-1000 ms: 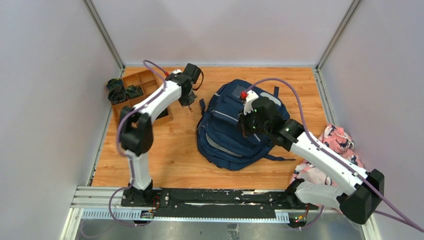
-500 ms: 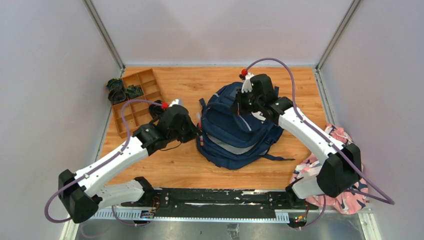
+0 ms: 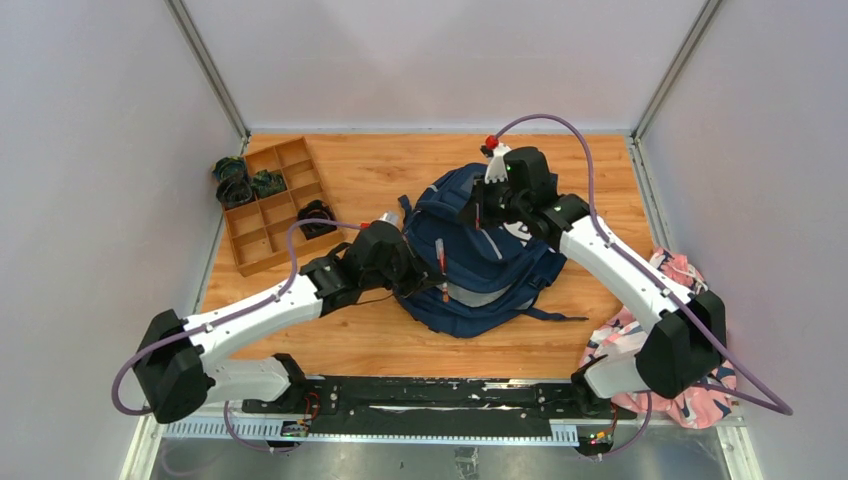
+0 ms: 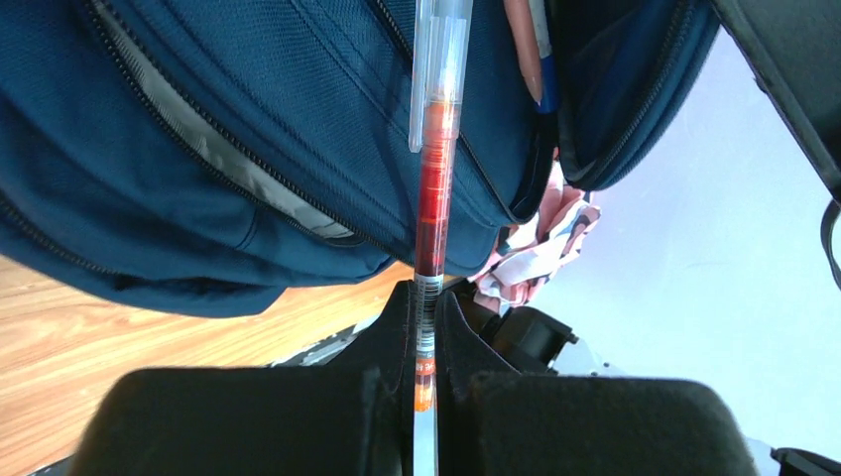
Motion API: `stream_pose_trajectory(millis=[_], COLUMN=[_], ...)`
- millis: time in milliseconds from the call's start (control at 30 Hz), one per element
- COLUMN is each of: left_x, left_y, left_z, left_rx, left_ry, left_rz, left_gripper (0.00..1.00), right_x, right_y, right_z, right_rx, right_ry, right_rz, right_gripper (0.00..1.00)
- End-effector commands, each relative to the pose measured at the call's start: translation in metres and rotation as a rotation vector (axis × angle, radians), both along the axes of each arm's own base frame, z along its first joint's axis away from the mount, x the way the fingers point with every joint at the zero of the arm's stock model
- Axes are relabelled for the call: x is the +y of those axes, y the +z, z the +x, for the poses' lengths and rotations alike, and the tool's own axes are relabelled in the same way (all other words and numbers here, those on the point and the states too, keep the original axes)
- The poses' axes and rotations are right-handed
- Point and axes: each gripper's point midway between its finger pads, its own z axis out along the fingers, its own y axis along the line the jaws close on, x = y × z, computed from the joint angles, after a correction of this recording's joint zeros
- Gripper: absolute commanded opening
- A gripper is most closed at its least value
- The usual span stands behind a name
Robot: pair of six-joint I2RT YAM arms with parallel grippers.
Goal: Pack the student bag
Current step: Place the stationery in the student bag.
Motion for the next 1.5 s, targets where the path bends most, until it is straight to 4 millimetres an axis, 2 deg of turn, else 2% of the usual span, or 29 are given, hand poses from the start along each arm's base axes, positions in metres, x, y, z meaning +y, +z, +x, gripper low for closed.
stream_pose_trajectory(millis=[0, 167, 367, 533, 567, 667, 700, 800, 900, 967, 1067, 1167, 1267, 1333, 1400, 1467], left_x=[-0.024, -0.042, -0.065, -0.057, -0.056, -0.057, -0.059, -0.063, -0.058, -0.053, -0.033, -0.004, 0.022, 0.04, 0.062, 0.077], left_y=[0.034, 0.023, 0.016, 0.009, 0.008, 0.009, 0.013, 0.02, 0.025, 0.027, 0.019, 0.008, 0.009, 0.018, 0.025, 0.023], left_z=[0.014, 0.033, 0.051, 0.079, 0.083, 0.087, 0.088, 0.085, 0.074, 0.059, 0.033, 0.011, -0.003, 0.003, 0.026, 0.05], left_rx=[-0.041, 0.011, 0.03, -0.028, -0.041, -0.069, -0.082, -0.115, -0.161, -0.222, -0.326, -0.416, -0.479, -0.508, -0.5, -0.461], left_ry=[0.009, 0.031, 0.042, 0.168, 0.175, 0.157, 0.146, 0.11, 0.039, -0.045, -0.157, -0.277, -0.406, -0.415, -0.35, -0.309], left_rz=[-0.131, -0.137, -0.161, -0.109, -0.087, -0.043, -0.051, -0.07, -0.037, -0.007, 0.028, 0.138, 0.25, 0.294, 0.296, 0.235], left_gripper=[0.0, 0.0, 0.0, 0.0, 0.1, 0.53, 0.61, 0.66, 0.63, 0.56, 0.47, 0.46, 0.5, 0.54, 0.59, 0.62], right_x=[-0.001, -0.002, -0.008, -0.012, -0.013, -0.018, -0.02, -0.026, -0.03, -0.034, -0.044, -0.052, -0.053, -0.051, -0.052, -0.051], right_y=[0.036, 0.04, 0.035, 0.028, 0.027, 0.023, 0.021, 0.018, 0.015, 0.013, 0.011, 0.007, 0.0, -0.01, -0.019, -0.023], right_z=[0.007, 0.001, -0.008, -0.014, -0.016, -0.018, -0.019, -0.022, -0.024, -0.025, -0.025, -0.026, -0.03, -0.034, -0.036, -0.04], right_rx=[-0.103, -0.105, -0.097, -0.089, -0.085, -0.086, -0.086, -0.09, -0.093, -0.097, -0.102, -0.099, -0.077, -0.051, -0.023, -0.003], right_ry=[-0.011, -0.003, -0.005, -0.007, -0.006, -0.014, -0.019, -0.028, -0.034, -0.04, -0.054, -0.068, -0.044, -0.018, -0.016, -0.006], right_rz=[0.084, 0.093, 0.08, 0.071, 0.069, 0.05, 0.04, 0.021, 0.004, -0.014, -0.047, -0.07, -0.082, -0.093, -0.104, -0.103], right_gripper=[0.0, 0.0, 0.0, 0.0, 0.0, 0.0, 0.0, 0.0, 0.0, 0.0, 0.0, 0.0, 0.0, 0.0, 0.0, 0.0])
